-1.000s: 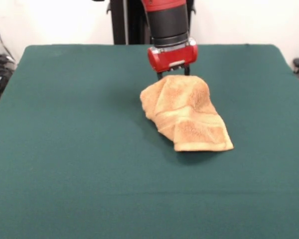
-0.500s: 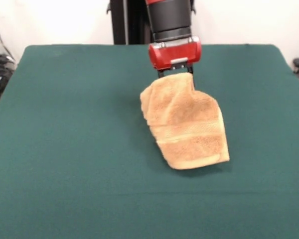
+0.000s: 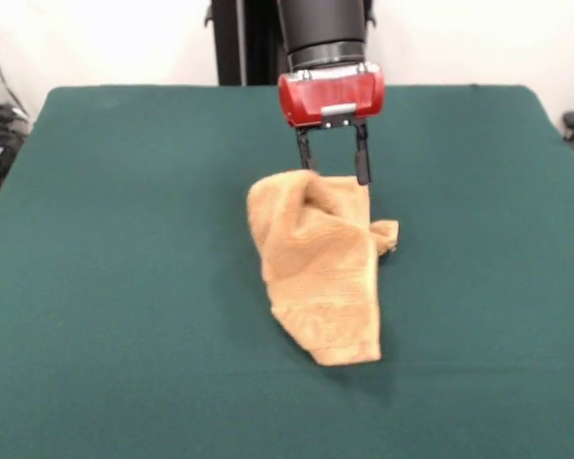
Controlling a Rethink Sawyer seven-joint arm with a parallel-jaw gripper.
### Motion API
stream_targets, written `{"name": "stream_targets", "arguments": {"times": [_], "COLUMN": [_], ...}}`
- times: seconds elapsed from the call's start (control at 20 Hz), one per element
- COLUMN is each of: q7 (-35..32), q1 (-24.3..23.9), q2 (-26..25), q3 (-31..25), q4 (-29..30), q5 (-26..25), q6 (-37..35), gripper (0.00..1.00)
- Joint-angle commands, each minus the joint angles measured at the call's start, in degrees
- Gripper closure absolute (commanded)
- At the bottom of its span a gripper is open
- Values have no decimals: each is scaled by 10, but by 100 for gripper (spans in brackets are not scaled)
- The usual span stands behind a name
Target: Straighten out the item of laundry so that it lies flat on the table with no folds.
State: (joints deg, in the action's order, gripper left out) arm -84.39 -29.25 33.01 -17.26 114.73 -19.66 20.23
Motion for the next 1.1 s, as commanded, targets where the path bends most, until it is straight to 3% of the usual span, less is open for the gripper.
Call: {"name": "stream_targets", "arguments": {"times": [0.05,0.3,1.1], "q7": [-150,-70,-44], "q1": [13,69,119], "q2": [-10,11,19], "q3": [-12,58,103], "q4": [10,-43,-87], "q5": [32,37,8], "q6": [25,-40,-84], "gripper": [0,0,0]}}
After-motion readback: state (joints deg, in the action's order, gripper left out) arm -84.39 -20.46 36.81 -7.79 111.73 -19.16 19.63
